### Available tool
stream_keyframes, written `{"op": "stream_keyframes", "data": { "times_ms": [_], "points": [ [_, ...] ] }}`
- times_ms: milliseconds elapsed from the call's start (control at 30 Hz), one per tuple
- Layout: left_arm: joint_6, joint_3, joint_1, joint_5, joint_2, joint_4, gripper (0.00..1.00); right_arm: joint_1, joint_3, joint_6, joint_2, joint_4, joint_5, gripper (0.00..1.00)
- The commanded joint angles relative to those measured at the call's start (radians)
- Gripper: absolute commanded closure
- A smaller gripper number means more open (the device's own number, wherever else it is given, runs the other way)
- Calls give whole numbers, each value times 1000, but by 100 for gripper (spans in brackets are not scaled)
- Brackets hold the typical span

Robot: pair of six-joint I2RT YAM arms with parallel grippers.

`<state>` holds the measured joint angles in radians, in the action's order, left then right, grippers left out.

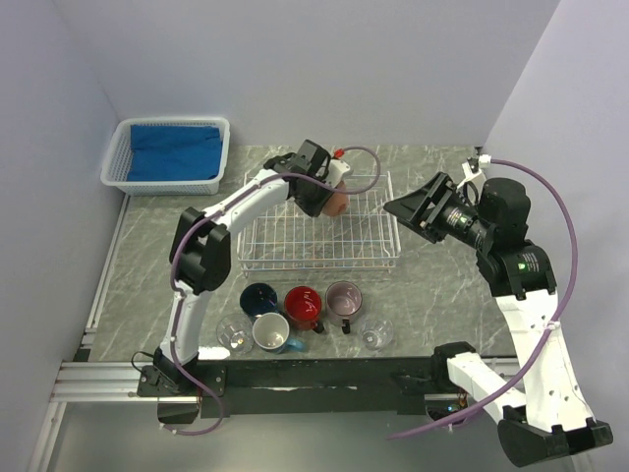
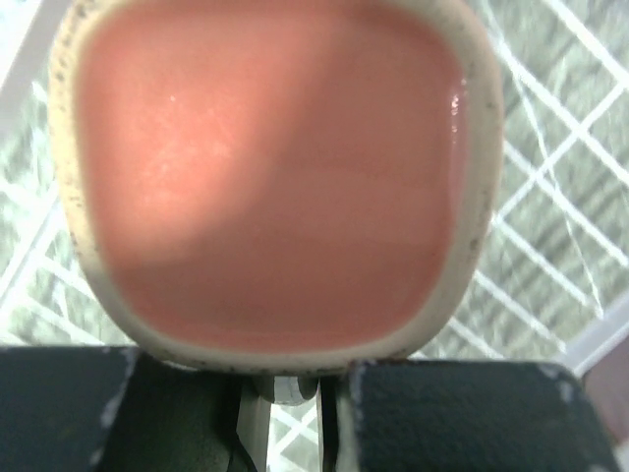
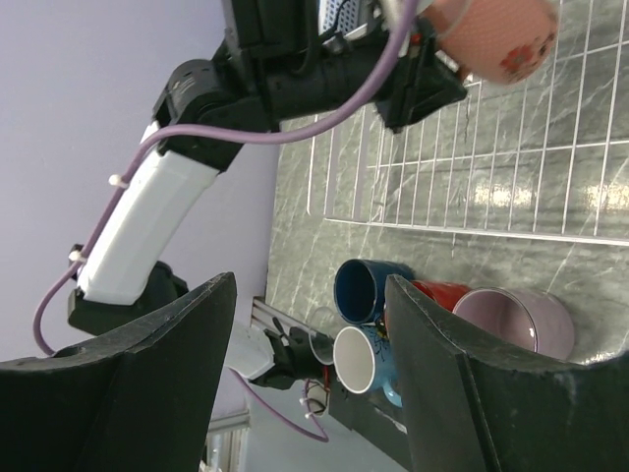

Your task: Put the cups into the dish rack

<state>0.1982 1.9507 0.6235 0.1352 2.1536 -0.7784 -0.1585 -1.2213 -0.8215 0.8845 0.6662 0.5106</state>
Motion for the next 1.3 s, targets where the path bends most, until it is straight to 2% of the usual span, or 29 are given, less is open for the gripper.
{"op": "stream_keyframes", "data": {
  "times_ms": [0,367,833,1067,1100,1167,1200,1267],
  "points": [
    [18,117,27,-11,40,123,99,11,14,10,-28,-8,5,30],
    [15,129,71,-2,103,165,99,33,68,-1,-76,4,19,30],
    [6,237,108,-9,189,206,99,36,118,-28,-111,-10,29,32],
    [26,209,110,-62,152,209,75,37,118,-18,-101,-4,48,32],
    [26,194,110,-63,138,220,68,37,124,-21,-101,-8,48,32],
    [12,159,110,-66,105,249,60,37,135,-24,-99,-16,55,32],
    [4,152,110,-74,97,254,51,39,137,-22,-99,-19,55,32],
    [-9,154,110,-74,78,258,47,39,147,-28,-104,-30,57,32]
  ]
}}
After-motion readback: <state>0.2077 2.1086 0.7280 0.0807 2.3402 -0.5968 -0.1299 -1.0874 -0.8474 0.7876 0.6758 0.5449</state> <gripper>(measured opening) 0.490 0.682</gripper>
